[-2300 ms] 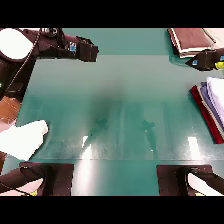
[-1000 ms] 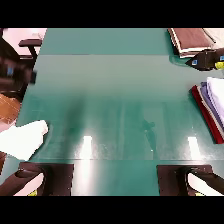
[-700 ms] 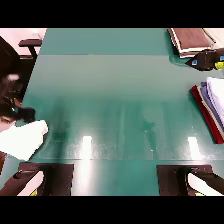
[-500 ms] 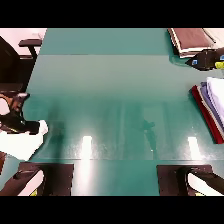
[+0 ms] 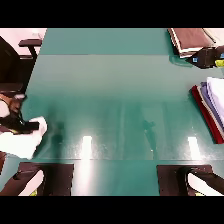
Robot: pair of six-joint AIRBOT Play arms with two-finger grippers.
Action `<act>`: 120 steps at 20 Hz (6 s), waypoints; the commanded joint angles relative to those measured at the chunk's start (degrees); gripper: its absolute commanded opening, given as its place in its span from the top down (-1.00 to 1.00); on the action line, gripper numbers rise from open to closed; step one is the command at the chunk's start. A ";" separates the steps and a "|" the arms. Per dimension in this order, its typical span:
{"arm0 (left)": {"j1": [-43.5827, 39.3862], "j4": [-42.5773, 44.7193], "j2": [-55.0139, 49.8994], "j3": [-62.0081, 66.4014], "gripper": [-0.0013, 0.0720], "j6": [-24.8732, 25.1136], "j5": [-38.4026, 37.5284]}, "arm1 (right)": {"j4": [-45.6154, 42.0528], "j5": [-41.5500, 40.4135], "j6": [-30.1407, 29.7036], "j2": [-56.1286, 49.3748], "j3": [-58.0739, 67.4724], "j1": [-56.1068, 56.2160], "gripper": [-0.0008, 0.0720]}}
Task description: Fold the shirts.
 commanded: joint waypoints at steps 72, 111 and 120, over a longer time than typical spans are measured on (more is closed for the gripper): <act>-21.35 -34.29 -59.08 62.40 0.88 13.03 4.61 | 25.81 -18.43 -9.20 -16.39 -30.29 18.38 -0.17; -52.50 -36.76 -16.70 18.34 0.05 11.56 5.40 | -6.27 11.52 9.88 -6.71 -3.30 9.84 0.94; -32.00 -25.92 -17.59 24.02 -0.53 9.64 12.68 | -5.73 10.08 9.90 -3.54 -5.35 6.43 0.94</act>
